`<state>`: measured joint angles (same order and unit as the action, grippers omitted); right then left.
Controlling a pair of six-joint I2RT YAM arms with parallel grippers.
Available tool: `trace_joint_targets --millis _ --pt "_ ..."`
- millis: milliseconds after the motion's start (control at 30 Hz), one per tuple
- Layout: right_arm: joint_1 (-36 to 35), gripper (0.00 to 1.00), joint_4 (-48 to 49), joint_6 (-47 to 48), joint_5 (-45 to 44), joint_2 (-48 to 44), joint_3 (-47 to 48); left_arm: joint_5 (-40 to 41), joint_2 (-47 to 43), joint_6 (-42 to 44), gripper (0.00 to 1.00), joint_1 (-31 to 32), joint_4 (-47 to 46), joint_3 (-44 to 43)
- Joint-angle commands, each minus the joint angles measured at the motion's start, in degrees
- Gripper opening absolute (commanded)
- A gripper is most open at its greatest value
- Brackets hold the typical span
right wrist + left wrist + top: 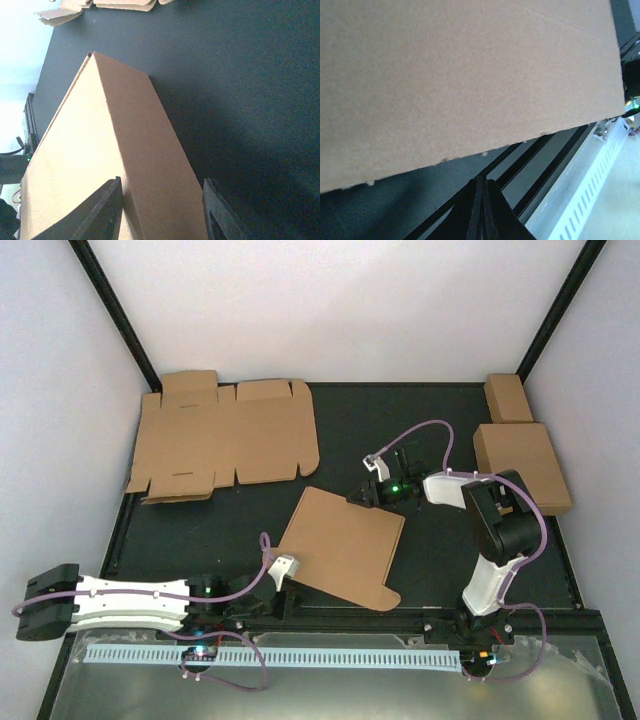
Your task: Fold the paper box
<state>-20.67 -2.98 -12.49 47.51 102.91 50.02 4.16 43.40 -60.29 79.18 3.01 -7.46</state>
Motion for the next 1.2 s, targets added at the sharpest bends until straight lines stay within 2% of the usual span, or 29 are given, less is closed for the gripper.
trace_joint_targets --millis 0,200,267,300,600,733,833,900,933,967,1167 --pt "0.2 0.45 -1.9 0.7 -3.9 0.6 -0.4 1.9 -1.4 1.0 0.02 -0.3 -0.8 -2.1" --pt "0.2 0.46 -2.8 0.9 -5.3 -1.6 -0.8 1.6 -1.5 0.6 0.01 -0.4 -2.0 -1.3" --pt "0.2 0.56 -2.7 0.5 -6.4 -2.5 -1.2 1.2 -1.5 0.7 0.02 -0.4 -1.9 -1.3" --pt "0.2 0.58 -2.5 0.3 -7.2 -3.2 -1.5 1.0 -1.6 0.7 0.01 -0.4 -1.8 -1.3" --pt "0.2 0.59 -5.0 -0.4 -15.5 -13.7 -2.3 0.3 -1.8 0.4 0.02 -0.4 -1.1 -1.4" --pt "0.2 0.49 -2.8 -1.8 -10.2 -16.9 -4.2 -0.2 -1.4 0.5 0.02 -0.4 -1.7 -1.3" --pt "0.2 0.38 0.4 -3.7 -5.2 -17.7 -6.9 -0.3 -1.2 0.8 0.02 -0.4 -2.0 -1.4" --pt "0.2 0.25 2.5 -4.8 -3.0 -17.0 -8.4 -0.5 -1.1 1.0 0.02 -0.4 -2.0 -1.3" --pt "0.2 0.11 3.4 -5.3 -2.0 -16.2 -9.0 -0.7 -1.1 1.0 0.02 -0.4 -2.2 -1.3" --pt "0.2 0.03 4.5 -6.1 -1.1 -15.0 -9.5 -0.8 -1.0 1.0 0.02 -0.4 -2.3 -1.2" --pt "0.1 0.02 10.3 -9.4 1.7 -10.9 -11.5 -1.6 -0.1 0.9 0.02 -0.4 -3.2 -1.1"
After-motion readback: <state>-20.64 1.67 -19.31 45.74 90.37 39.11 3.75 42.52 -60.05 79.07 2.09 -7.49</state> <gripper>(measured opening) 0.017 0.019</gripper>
